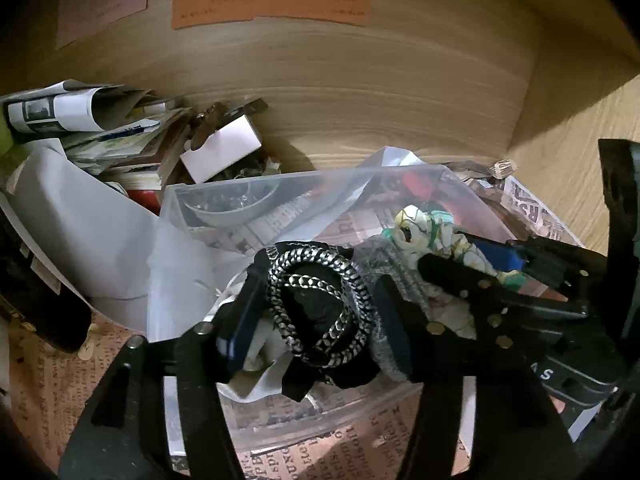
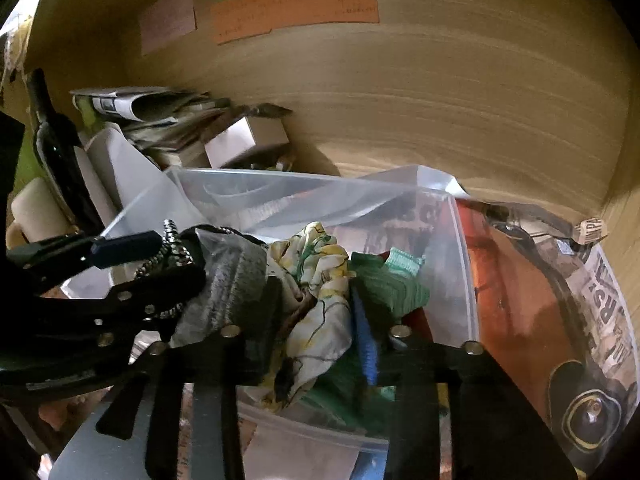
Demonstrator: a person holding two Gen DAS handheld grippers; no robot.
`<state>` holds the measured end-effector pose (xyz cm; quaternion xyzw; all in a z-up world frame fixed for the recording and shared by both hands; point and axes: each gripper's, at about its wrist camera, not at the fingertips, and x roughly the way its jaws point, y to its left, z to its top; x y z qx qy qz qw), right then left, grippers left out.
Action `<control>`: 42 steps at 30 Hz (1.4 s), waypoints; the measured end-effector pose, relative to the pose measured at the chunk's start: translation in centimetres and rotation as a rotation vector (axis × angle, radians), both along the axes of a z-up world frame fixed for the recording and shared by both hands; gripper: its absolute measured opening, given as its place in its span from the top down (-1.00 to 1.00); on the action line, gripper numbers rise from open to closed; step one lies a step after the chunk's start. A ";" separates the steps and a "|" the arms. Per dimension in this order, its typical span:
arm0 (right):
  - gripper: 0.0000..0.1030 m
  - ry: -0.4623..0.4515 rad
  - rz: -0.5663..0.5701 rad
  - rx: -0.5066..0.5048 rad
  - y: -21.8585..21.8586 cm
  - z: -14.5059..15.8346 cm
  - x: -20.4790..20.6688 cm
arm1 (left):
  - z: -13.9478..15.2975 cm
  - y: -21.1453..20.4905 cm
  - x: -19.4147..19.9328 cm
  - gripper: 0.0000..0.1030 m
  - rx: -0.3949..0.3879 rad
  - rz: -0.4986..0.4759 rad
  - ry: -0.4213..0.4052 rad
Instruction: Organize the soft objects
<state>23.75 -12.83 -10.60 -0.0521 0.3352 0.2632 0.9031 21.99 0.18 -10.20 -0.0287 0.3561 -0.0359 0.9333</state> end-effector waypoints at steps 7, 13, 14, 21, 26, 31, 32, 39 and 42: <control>-0.11 -0.069 -0.021 0.012 -0.7 1.8 -1.0 | 2.1 0.8 -2.1 -0.30 -0.019 0.006 -0.067; -0.12 -0.155 -0.021 0.075 -2.3 5.3 -3.8 | 5.8 1.0 -5.6 -0.30 -0.029 0.012 -0.192; -0.12 -0.171 -0.020 0.090 -2.7 6.0 -4.5 | 6.5 1.1 -6.2 -0.30 -0.031 0.011 -0.215; -0.52 -0.309 -0.007 0.168 -4.1 10.2 -9.1 | 10.2 0.8 -10.9 -0.53 -0.008 0.008 -0.366; -0.64 -0.367 -0.008 0.199 -4.6 11.7 -11.5 | 11.5 0.7 -13.8 -0.83 0.005 0.018 -0.442; -0.95 -0.403 -0.016 0.229 -5.1 12.4 -13.5 | 12.0 0.6 -16.0 -0.97 0.013 0.025 -0.485; -0.97 -0.411 -0.018 0.232 -5.2 12.4 -13.8 | 12.1 0.7 -16.3 -0.98 0.010 0.025 -0.490; -1.00 -0.441 -0.022 0.251 -5.5 12.9 -15.5 | 12.9 0.2 -18.2 -1.00 0.015 0.025 -0.519; -1.00 -0.444 -0.025 0.253 -5.6 12.9 -15.9 | 13.0 0.0 -18.7 -1.00 0.021 0.027 -0.526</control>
